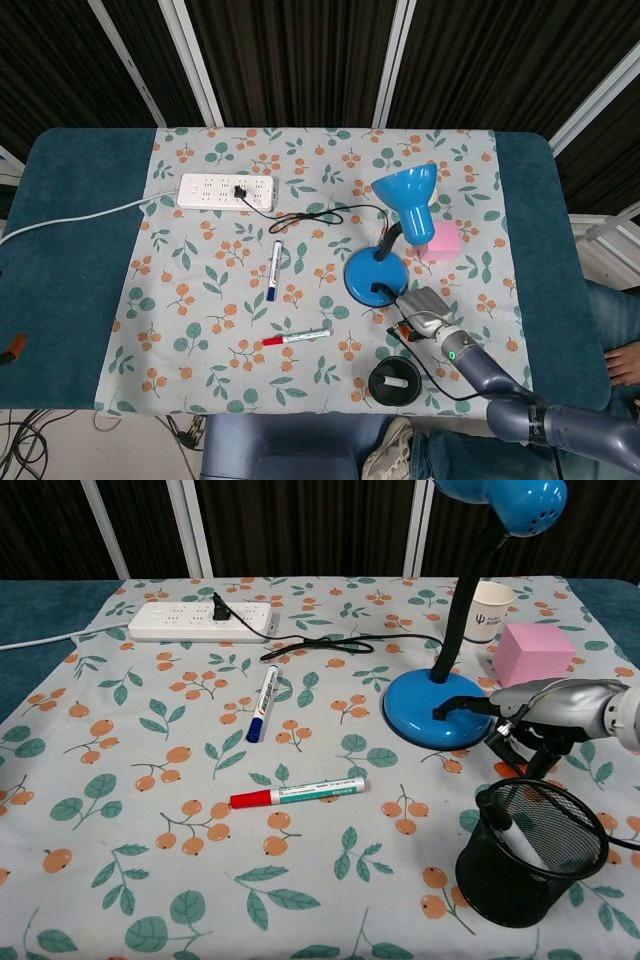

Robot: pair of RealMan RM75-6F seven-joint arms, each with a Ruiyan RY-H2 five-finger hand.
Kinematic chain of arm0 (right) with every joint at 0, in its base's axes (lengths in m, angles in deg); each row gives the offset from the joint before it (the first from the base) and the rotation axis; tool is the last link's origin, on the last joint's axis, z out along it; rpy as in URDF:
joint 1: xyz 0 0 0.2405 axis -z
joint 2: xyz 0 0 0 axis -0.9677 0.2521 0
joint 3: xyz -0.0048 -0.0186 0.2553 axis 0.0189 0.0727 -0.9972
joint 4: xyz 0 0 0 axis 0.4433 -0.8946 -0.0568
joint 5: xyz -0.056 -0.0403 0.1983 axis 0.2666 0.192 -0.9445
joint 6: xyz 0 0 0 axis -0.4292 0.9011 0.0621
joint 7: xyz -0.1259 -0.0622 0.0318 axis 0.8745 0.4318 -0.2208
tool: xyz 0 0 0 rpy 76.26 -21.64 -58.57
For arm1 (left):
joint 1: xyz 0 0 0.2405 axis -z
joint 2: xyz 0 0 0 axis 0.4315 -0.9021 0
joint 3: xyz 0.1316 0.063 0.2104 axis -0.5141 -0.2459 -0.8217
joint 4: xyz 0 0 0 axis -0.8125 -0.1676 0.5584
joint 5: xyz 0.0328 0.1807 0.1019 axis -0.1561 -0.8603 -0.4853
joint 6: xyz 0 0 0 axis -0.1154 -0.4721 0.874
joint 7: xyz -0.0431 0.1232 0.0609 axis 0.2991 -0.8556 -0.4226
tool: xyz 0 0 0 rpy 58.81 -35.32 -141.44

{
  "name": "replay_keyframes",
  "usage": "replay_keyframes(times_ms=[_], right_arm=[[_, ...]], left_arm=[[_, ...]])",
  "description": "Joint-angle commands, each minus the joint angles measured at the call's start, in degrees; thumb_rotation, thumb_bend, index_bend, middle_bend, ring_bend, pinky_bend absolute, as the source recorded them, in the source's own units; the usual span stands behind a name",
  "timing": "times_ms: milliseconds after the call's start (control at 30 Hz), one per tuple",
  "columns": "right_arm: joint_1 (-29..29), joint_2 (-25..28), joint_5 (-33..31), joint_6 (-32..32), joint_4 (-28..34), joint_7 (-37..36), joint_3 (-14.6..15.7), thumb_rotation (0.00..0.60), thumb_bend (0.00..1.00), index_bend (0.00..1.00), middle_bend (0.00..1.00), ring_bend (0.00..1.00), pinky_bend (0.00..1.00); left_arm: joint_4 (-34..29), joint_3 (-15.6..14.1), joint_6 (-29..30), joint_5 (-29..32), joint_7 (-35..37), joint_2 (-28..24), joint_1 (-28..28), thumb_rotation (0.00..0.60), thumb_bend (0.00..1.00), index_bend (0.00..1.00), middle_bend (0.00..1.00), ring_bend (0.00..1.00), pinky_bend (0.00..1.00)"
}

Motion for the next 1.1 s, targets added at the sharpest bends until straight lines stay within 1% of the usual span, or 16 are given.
replay_keyframes(times_ms=[33,100,167,233,300,367,467,633,667,700,733,767,800,833,933,1100], right_arm=[[0.30,0.72,0.38,0.96,0.87,-0.98,-0.39,0.600,0.52,0.00,0.71,0.82,1.00],[0.91,1.55,0.92,2.50,1.96,-1.98,-0.88,0.600,0.52,0.00,0.70,0.80,1.00],[1.85,2.60,1.61,4.67,3.22,-2.98,-1.35,0.600,0.52,0.00,0.63,0.72,1.00],[3.08,3.74,3.22,8.03,4.26,-2.88,-1.41,0.600,0.52,0.00,0.49,0.57,1.00],[4.45,4.81,5.04,11.46,5.24,-2.41,-1.08,0.600,0.52,0.00,0.40,0.47,1.00],[6.24,6.26,6.65,15.17,6.77,-2.37,-0.77,0.600,0.49,0.00,0.32,0.37,1.00],[9.16,8.52,8.96,20.27,9.00,-2.76,0.04,0.600,0.42,0.00,0.23,0.27,1.00],[13.38,11.67,12.53,26.16,10.95,-4.00,2.08,0.600,0.39,0.00,0.10,0.17,1.00],[15.06,12.17,14.19,28.90,11.10,-5.34,2.52,0.600,0.37,0.00,0.08,0.16,0.93],[16.95,12.11,16.48,32.28,10.69,-7.45,2.89,0.600,0.35,0.00,0.06,0.13,0.68],[18.71,11.72,18.65,35.40,9.66,-9.52,3.33,0.600,0.32,0.00,0.05,0.11,0.39],[20.31,11.28,20.40,38.17,8.38,-11.29,3.75,0.600,0.31,0.00,0.04,0.10,0.20],[21.78,10.82,21.74,40.62,6.93,-12.72,4.12,0.600,0.30,0.00,0.03,0.09,0.04],[23.16,10.44,22.79,42.68,5.63,-13.91,4.58,0.600,0.29,0.00,0.03,0.09,0.01],[26.82,9.97,25.00,46.99,2.43,-16.63,6.34,0.600,0.29,0.00,0.02,0.08,0.00],[31.03,10.10,27.00,51.54,-1.37,-18.61,7.96,0.600,0.29,0.00,0.02,0.07,0.00]], left_arm=[[0.02,-0.01,-0.06,0.02,0.05,-0.01,0.01,0.600,0.28,0.04,0.04,0.00,0.10],[0.00,0.00,-0.08,0.01,0.10,-0.04,0.02,0.600,0.28,0.04,0.04,0.00,0.10],[0.00,0.02,0.01,-0.01,0.20,-0.07,-0.03,0.600,0.28,0.04,0.04,0.00,0.10],[0.01,0.05,0.14,-0.02,0.29,-0.11,-0.09,0.600,0.28,0.04,0.04,0.00,0.10],[0.00,0.06,0.20,0.01,0.34,-0.13,-0.13,0.600,0.28,0.04,0.04,0.00,0.10],[-0.02,0.04,0.18,-0.01,0.29,-0.13,-0.12,0.600,0.28,0.04,0.04,0.00,0.10],[-0.11,-0.07,0.13,-0.20,0.08,-0.07,-0.07,0.600,0.28,0.04,0.04,0.00,0.10],[-0.27,-0.24,0.12,-0.46,-0.37,0.06,-0.02,0.600,0.28,0.04,0.04,0.00,0.10],[-0.37,-0.28,0.16,-0.50,-0.46,0.08,-0.05,0.600,0.28,0.04,0.04,0.00,0.10],[-0.48,-0.29,0.24,-0.49,-0.48,0.10,-0.10,0.600,0.28,0.04,0.04,0.00,0.10],[-0.56,-0.28,0.34,-0.49,-0.50,0.11,-0.14,0.600,0.28,0.04,0.04,0.00,0.10],[-0.59,-0.28,0.42,-0.49,-0.58,0.11,-0.18,0.600,0.28,0.04,0.04,0.00,0.10],[-0.63,-0.30,0.46,-0.49,-0.67,0.11,-0.20,0.600,0.28,0.04,0.04,0.00,0.10],[-0.68,-0.33,0.48,-0.49,-0.73,0.10,-0.22,0.600,0.28,0.04,0.04,0.00,0.10],[-0.84,-0.39,0.57,-0.62,-0.91,0.12,-0.24,0.600,0.28,0.04,0.04,0.00,0.10],[-1.10,-0.65,0.79,-1.15,-1.40,0.21,-0.31,0.600,0.28,0.04,0.04,0.00,0.10]])
